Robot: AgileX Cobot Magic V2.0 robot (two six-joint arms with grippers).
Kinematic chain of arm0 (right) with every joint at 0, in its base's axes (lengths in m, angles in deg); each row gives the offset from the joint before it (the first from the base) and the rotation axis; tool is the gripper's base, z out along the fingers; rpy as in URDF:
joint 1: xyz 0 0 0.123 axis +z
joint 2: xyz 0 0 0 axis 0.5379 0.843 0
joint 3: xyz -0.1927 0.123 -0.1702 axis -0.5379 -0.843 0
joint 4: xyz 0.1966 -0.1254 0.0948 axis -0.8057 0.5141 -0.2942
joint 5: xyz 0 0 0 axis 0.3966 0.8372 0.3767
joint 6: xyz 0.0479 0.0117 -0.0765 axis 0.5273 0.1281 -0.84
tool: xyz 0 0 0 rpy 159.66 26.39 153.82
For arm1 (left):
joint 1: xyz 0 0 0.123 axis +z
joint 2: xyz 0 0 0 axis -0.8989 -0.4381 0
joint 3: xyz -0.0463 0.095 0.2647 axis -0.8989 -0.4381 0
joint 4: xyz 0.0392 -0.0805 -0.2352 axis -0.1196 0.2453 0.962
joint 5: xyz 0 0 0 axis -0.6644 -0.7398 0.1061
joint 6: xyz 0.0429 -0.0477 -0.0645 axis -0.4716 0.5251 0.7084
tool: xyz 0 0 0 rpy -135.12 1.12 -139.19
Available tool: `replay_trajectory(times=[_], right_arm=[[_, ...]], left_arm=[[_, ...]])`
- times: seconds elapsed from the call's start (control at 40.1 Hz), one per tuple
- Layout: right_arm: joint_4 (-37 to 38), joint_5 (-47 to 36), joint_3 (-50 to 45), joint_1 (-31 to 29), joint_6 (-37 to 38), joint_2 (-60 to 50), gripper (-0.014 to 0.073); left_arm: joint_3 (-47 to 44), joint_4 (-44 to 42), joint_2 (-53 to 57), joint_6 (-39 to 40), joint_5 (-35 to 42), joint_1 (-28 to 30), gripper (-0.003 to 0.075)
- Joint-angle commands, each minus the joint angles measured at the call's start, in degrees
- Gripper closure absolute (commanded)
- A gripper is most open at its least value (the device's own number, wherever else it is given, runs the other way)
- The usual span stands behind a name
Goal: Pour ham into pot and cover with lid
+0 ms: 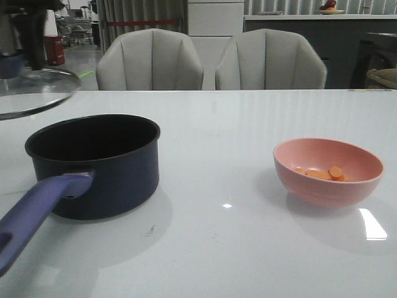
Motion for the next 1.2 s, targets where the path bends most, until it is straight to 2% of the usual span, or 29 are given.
replay_trajectory(times=[0.0, 0.175, 0.424, 0.724, 0.924, 1.024, 1.173], right_arm=[[0.91, -4.65, 0.30, -0.37, -0.04, -1.19, 0.0434], [0.91, -4.65, 0.30, -0.37, -0.04, -1.19, 0.0434], [0.91, -4.65, 0.30, -0.37, -0.04, -1.19, 0.0434], [0.91, -4.65, 0.30, -0.37, -0.04, -1.19, 0.0434], [0.91, -4.65, 0.30, -0.37, -0.04, -1.19, 0.0434], [0.91, -4.65, 0.30, -0.37, -0.04, -1.19, 0.0434], [0.91, -4.65, 0.30, -0.37, -0.04, -1.19, 0.0434]], left_arm=[[-2.47, 1.56, 5.88, -2.68, 3.52, 5.32, 0.0514], [-10.07, 5.31, 6.52, -7.69, 4.97, 11.82, 0.0514], [-19.58, 5.31, 5.44, -8.03, 14.52, 14.26, 0.0514], [-20.23, 5.41, -0.79, -8.15, 14.98, 14.26, 0.0512], [-20.23, 5.78, -3.01, -11.16, 14.98, 14.26, 0.0503], [-20.23, 5.78, -3.51, -11.16, 14.98, 14.26, 0.0432], [-20.23, 5.43, -3.59, -11.16, 14.98, 14.26, 0.0234]])
